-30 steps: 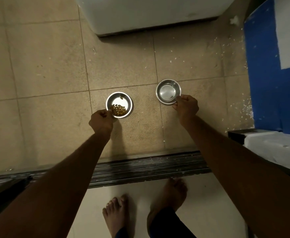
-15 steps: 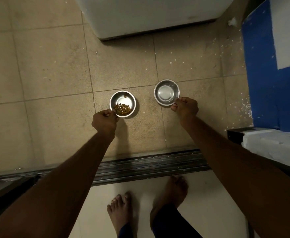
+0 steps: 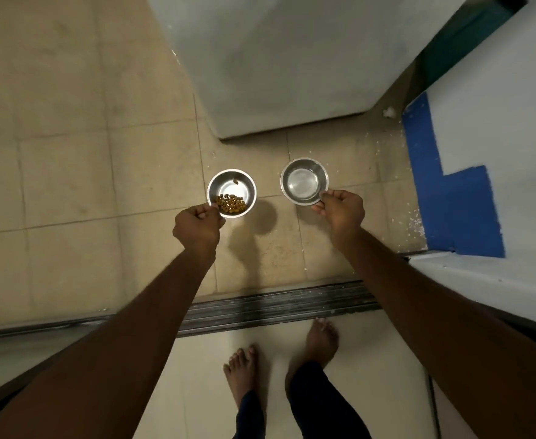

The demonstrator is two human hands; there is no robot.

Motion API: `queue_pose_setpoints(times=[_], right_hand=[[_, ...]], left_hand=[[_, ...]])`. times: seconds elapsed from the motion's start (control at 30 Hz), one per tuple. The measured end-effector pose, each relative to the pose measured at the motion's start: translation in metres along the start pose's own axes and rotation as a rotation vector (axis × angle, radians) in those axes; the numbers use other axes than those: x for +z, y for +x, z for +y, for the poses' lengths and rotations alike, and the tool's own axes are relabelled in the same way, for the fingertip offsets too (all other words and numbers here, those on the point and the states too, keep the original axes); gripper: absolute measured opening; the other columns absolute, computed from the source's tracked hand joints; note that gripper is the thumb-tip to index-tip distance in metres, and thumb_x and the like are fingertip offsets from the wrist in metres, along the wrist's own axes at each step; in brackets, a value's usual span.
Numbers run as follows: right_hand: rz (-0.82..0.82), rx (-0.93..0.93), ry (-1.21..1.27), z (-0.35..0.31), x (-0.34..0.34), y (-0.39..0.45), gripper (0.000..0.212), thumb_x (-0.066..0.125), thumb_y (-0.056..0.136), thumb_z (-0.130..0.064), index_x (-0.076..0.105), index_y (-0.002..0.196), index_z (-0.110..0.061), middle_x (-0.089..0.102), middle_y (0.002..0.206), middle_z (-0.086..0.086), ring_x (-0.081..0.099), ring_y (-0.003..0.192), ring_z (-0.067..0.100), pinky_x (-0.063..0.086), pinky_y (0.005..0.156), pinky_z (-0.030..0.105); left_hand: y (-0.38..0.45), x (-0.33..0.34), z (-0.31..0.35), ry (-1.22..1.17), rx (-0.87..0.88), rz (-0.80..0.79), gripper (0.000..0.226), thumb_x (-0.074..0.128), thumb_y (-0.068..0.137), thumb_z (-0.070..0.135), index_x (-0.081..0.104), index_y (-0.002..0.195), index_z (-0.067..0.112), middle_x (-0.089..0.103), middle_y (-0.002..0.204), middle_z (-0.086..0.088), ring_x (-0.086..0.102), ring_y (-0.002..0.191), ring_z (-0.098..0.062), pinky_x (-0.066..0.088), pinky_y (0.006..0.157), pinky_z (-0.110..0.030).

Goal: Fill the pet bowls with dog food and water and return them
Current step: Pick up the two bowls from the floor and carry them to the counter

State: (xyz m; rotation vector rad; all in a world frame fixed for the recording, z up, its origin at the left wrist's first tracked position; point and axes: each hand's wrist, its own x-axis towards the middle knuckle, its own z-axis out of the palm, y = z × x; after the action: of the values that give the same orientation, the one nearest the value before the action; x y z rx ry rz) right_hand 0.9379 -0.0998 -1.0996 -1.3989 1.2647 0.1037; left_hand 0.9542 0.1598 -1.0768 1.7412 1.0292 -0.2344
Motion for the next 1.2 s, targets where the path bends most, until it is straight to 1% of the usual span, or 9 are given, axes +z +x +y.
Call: queue_pose_setpoints(times=[0.2, 0.3, 0.43, 0.57, 0.63, 0.7, 0.9, 1.03, 1.2], right_hand=[[-0.015, -0.007, 0.122, -0.096, -0.017, -0.105, 0.011, 0.076, 0.097, 0.0, 0.073, 0.107, 0.002, 0.078, 0.106, 0.019, 0.08, 0.072, 0.019, 0.069, 0.081, 0.038], [-0.009, -0.018, 0.164, -0.138, -0.026, -0.16, 0.019, 0.075, 0.098, -0.001, 0.071, 0.115, 0.006, 0.078, 0.108, 0.021, 0.078, 0.067, 0.019, 0.068, 0.07, 0.029], [-0.023, -0.039, 0.217, -0.196, -0.039, -0.237, 0.018, 0.075, 0.096, 0.002, 0.072, 0.113, 0.009, 0.077, 0.11, 0.027, 0.082, 0.08, 0.029, 0.066, 0.063, 0.025], [-0.029, -0.096, 0.264, -0.248, -0.053, -0.308, 0.016, 0.074, 0.094, 0.003, 0.072, 0.108, 0.011, 0.077, 0.108, 0.029, 0.079, 0.063, 0.018, 0.066, 0.064, 0.027], [-0.044, -0.107, 0.291, -0.273, -0.064, -0.345, 0.011, 0.073, 0.095, 0.003, 0.073, 0.104, 0.009, 0.078, 0.104, 0.028, 0.082, 0.076, 0.025, 0.066, 0.064, 0.025], [-0.064, -0.124, 0.313, -0.296, -0.076, -0.383, 0.005, 0.072, 0.096, 0.002, 0.072, 0.099, 0.006, 0.078, 0.101, 0.027, 0.082, 0.084, 0.03, 0.065, 0.064, 0.024], [-0.095, -0.18, 0.332, -0.345, -0.119, -0.482, 0.007, 0.071, 0.096, 0.002, 0.071, 0.09, -0.001, 0.079, 0.1, 0.026, 0.082, 0.078, 0.027, 0.067, 0.068, 0.026], [-0.1, -0.223, 0.358, -0.368, -0.151, -0.542, 0.01, 0.07, 0.096, 0.003, 0.07, 0.088, -0.003, 0.08, 0.092, 0.022, 0.082, 0.073, 0.023, 0.069, 0.081, 0.037], [-0.164, -0.251, 0.387, -0.382, -0.183, -0.595, 0.013, 0.07, 0.095, 0.003, 0.072, 0.105, 0.012, 0.076, 0.075, 0.014, 0.08, 0.063, 0.018, 0.069, 0.083, 0.04]], left_hand=[[-0.063, -0.067, 0.107, -0.082, 0.008, 0.024, 0.006, 0.082, 0.094, 0.009, 0.077, 0.091, 0.006, 0.074, 0.089, -0.011, 0.081, 0.094, -0.032, 0.055, 0.054, -0.011], [-0.096, -0.1, 0.154, -0.116, 0.012, 0.022, 0.013, 0.082, 0.093, 0.008, 0.078, 0.102, -0.002, 0.075, 0.086, -0.007, 0.081, 0.084, -0.029, 0.055, 0.053, -0.012], [-0.146, -0.144, 0.218, -0.171, 0.019, 0.019, 0.02, 0.083, 0.092, 0.007, 0.078, 0.108, -0.003, 0.078, 0.09, -0.009, 0.079, 0.073, -0.021, 0.058, 0.056, -0.014], [-0.2, -0.187, 0.278, -0.241, 0.041, 0.001, 0.017, 0.082, 0.092, 0.008, 0.079, 0.106, -0.001, 0.077, 0.085, -0.006, 0.077, 0.068, -0.017, 0.054, 0.054, -0.012], [-0.227, -0.209, 0.305, -0.271, 0.05, -0.017, 0.015, 0.082, 0.093, 0.009, 0.079, 0.105, 0.001, 0.078, 0.086, -0.008, 0.079, 0.074, -0.019, 0.054, 0.053, -0.011], [-0.253, -0.231, 0.328, -0.295, 0.062, -0.032, 0.014, 0.082, 0.092, 0.007, 0.079, 0.104, 0.001, 0.078, 0.085, -0.007, 0.08, 0.077, -0.021, 0.054, 0.053, -0.011], [-0.331, -0.297, 0.379, -0.337, 0.099, -0.063, 0.008, 0.081, 0.089, 0.001, 0.077, 0.096, 0.001, 0.077, 0.082, -0.009, 0.079, 0.069, -0.019, 0.061, 0.06, -0.017], [-0.378, -0.339, 0.408, -0.388, 0.14, -0.05, 0.016, 0.082, 0.087, -0.002, 0.071, 0.08, 0.006, 0.074, 0.077, -0.008, 0.075, 0.061, -0.014, 0.064, 0.063, -0.022], [-0.418, -0.377, 0.428, -0.474, 0.188, -0.083, 0.015, 0.083, 0.086, -0.003, 0.072, 0.079, 0.003, 0.071, 0.068, -0.004, 0.073, 0.055, -0.012, 0.065, 0.066, -0.025]])
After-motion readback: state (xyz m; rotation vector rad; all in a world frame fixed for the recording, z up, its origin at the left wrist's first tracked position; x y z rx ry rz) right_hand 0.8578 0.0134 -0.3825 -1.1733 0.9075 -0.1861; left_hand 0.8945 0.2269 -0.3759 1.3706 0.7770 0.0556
